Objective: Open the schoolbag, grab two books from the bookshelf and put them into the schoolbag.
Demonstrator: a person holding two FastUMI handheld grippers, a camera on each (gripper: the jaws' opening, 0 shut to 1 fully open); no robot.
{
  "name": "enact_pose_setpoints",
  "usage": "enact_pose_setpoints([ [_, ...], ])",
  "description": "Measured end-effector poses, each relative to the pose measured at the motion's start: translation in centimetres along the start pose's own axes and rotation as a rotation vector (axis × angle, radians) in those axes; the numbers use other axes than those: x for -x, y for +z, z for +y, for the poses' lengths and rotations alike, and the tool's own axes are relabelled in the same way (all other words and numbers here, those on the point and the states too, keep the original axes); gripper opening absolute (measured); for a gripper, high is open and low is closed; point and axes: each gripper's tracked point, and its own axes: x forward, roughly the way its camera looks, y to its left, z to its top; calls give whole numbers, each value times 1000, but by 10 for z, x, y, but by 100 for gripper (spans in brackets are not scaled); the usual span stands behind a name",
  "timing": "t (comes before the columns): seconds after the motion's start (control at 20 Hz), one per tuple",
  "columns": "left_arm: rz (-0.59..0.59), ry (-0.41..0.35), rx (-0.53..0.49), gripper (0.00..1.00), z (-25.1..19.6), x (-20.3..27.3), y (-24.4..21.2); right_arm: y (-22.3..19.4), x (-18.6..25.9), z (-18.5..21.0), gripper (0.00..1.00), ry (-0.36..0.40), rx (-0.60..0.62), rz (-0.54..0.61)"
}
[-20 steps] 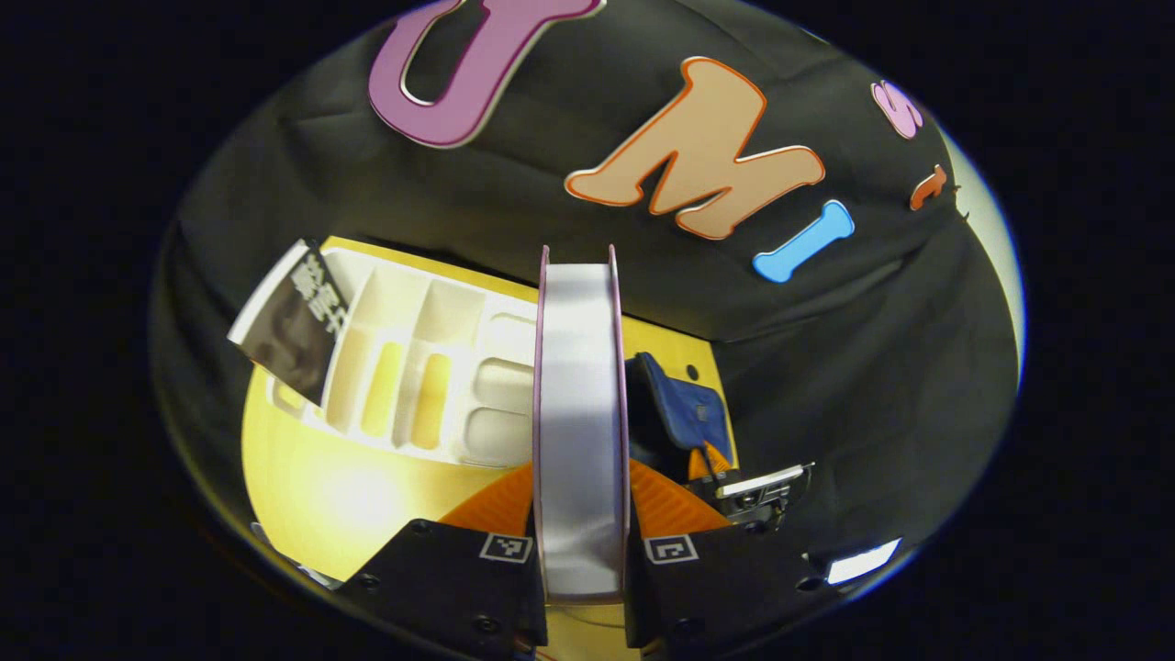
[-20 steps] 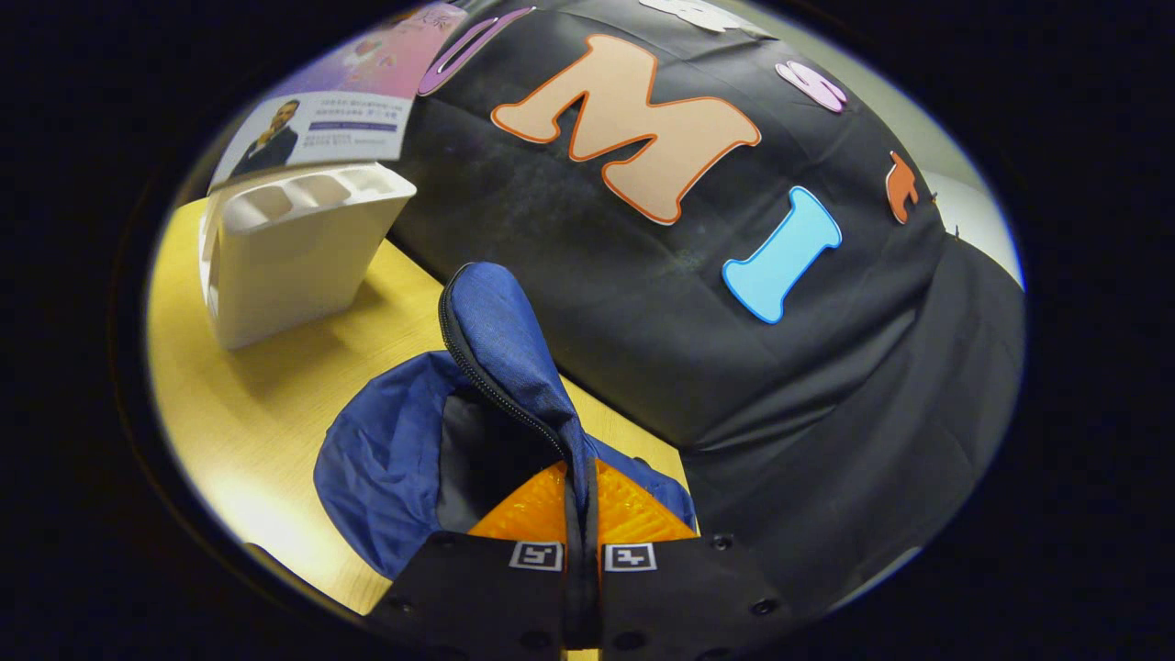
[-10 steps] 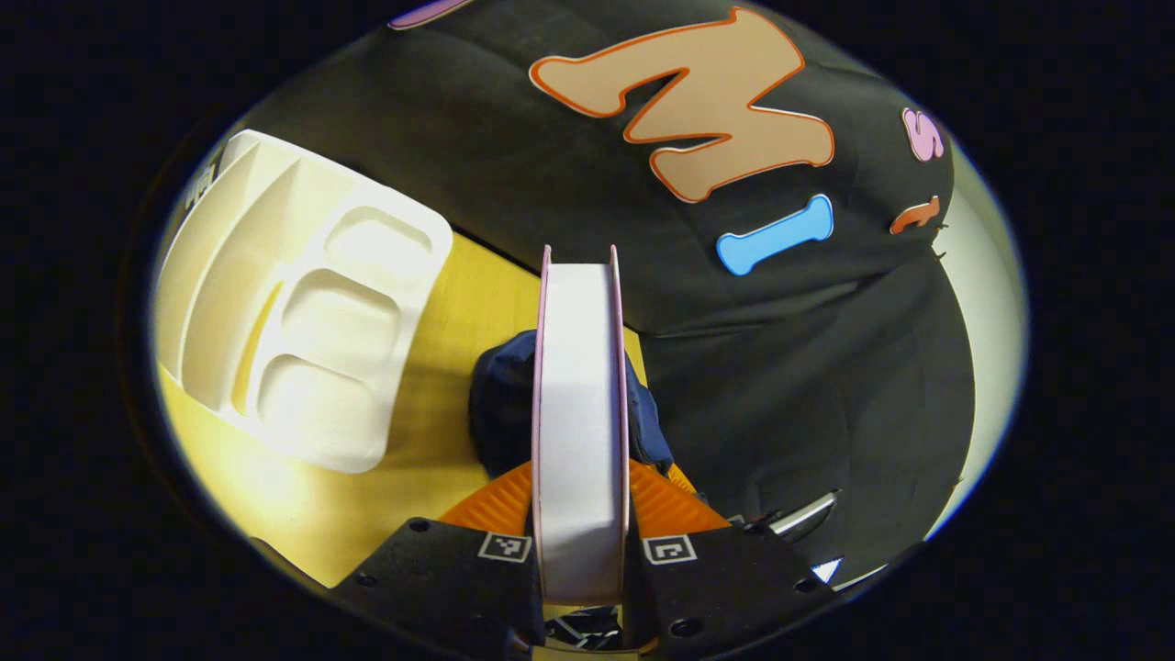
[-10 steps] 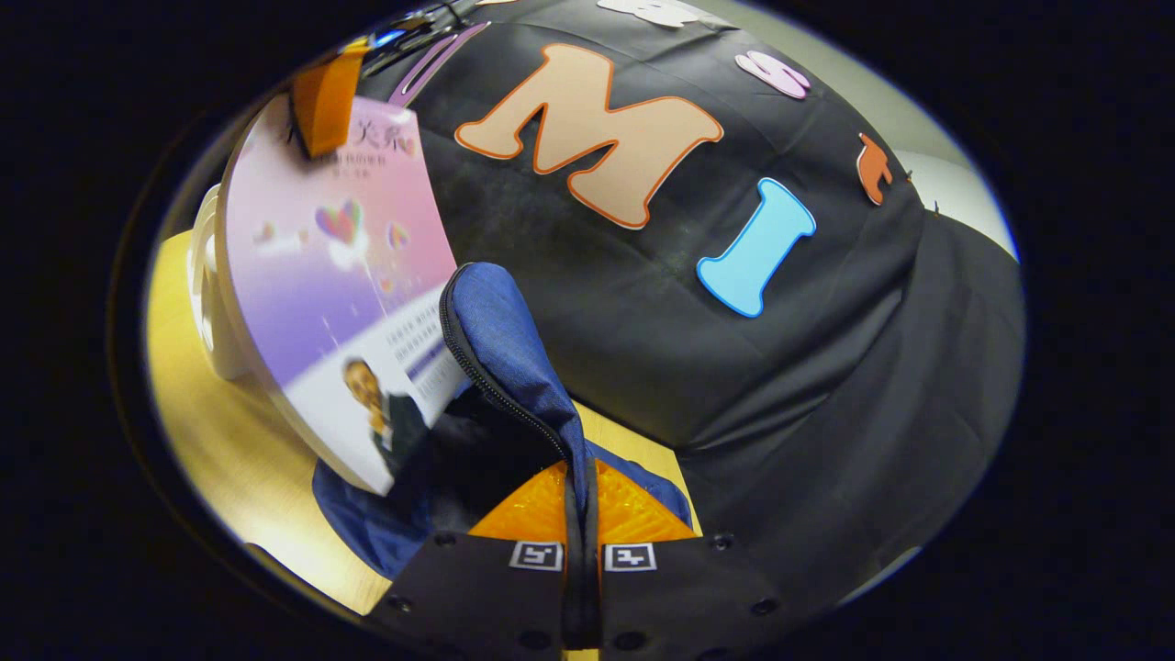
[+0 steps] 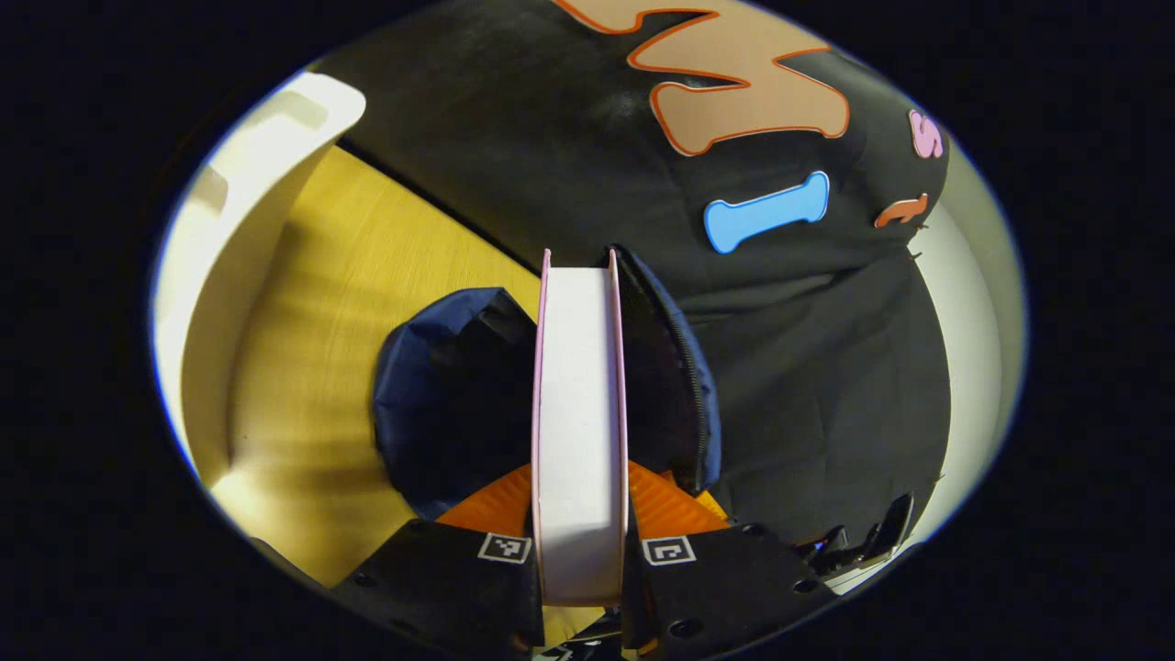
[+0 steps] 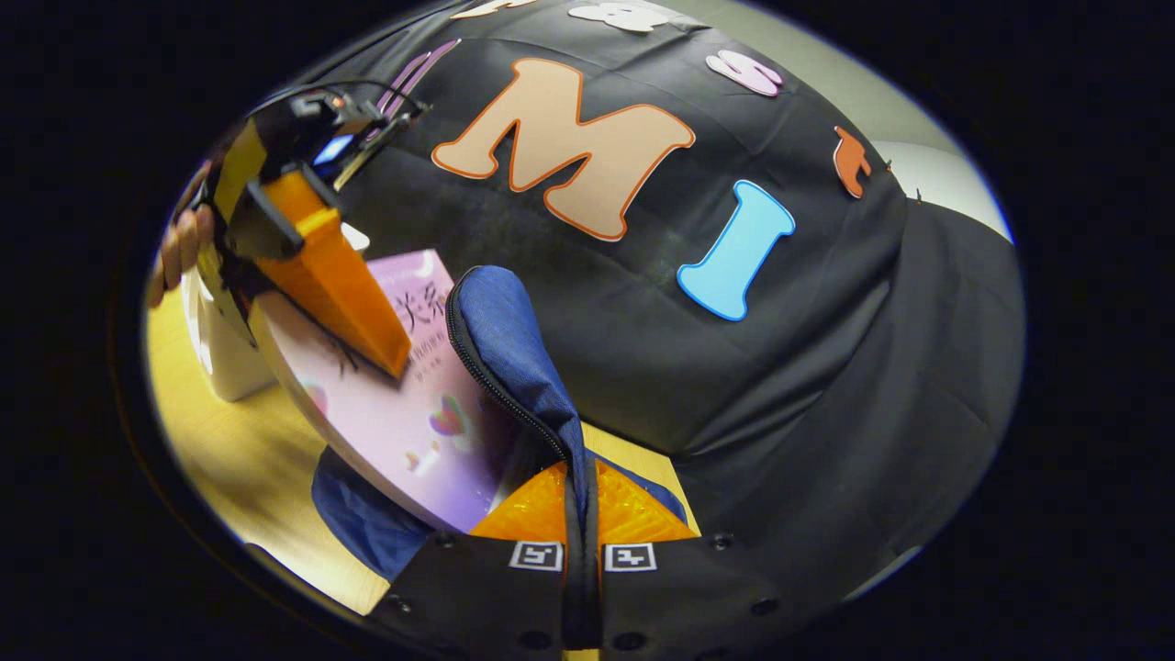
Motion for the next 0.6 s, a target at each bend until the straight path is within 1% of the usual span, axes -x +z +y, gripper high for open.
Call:
enact_pose_setpoints([
  [0.05, 0, -4, 16, 30, 6, -12, -3, 0, 1, 0, 6, 4, -2, -3],
  [0.1, 5, -8, 29, 29, 12, -21, -5, 1, 1, 1, 0, 10, 1, -7],
  [0.15, 10, -12, 31, 29, 14, -31, -8, 2, 3, 2, 0, 15, 5, -12],
  [0.25, 31, -12, 22, 29, 19, -51, -16, 2, 3, 8, 6, 32, 12, -16],
  [0.35, 50, -20, 9, 31, 19, -67, -24, 4, 3, 13, 3, 48, 22, -25],
  [0.45, 60, -34, 17, 30, 18, -81, -32, 4, 4, 15, 0, 54, 26, -26],
  [0.6, 55, -49, 44, 30, 19, -90, -35, 4, 3, 14, 0, 53, 14, -25],
])
